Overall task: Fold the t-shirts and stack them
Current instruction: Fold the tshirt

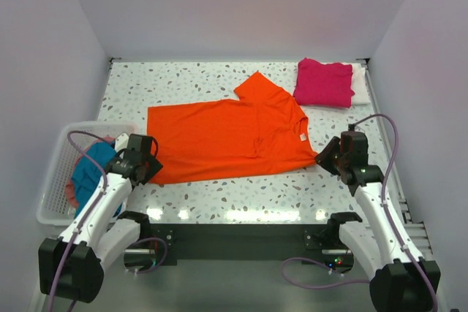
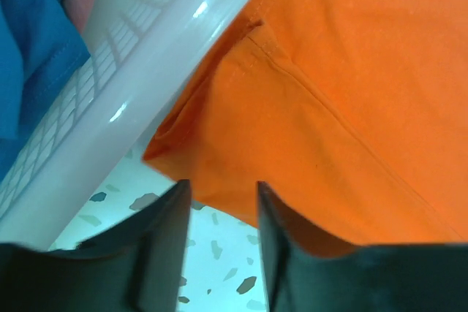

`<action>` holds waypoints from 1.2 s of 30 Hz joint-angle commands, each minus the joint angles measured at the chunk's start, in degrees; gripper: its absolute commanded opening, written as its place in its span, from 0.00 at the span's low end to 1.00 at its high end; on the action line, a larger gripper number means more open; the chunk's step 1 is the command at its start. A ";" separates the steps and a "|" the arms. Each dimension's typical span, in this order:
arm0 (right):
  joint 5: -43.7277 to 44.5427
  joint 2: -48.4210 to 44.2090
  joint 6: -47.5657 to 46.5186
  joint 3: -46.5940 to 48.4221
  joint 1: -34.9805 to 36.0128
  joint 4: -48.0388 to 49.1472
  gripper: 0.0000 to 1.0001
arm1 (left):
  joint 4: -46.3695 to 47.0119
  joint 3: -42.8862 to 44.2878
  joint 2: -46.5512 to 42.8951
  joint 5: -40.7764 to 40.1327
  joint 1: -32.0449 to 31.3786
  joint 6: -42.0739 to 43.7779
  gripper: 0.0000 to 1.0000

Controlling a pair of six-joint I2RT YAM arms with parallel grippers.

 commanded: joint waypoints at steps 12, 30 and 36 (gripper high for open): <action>-2.08 14.30 -8.64 14.21 1.69 8.64 0.69 | 9.61 18.99 10.79 -1.81 -0.22 10.41 0.68; 1.53 70.10 -23.41 66.17 7.15 14.56 0.47 | 7.78 58.13 60.01 -15.79 3.12 17.71 0.52; 1.35 80.05 -27.01 78.39 7.59 10.86 0.47 | 7.42 61.22 65.65 -14.47 5.23 16.30 0.50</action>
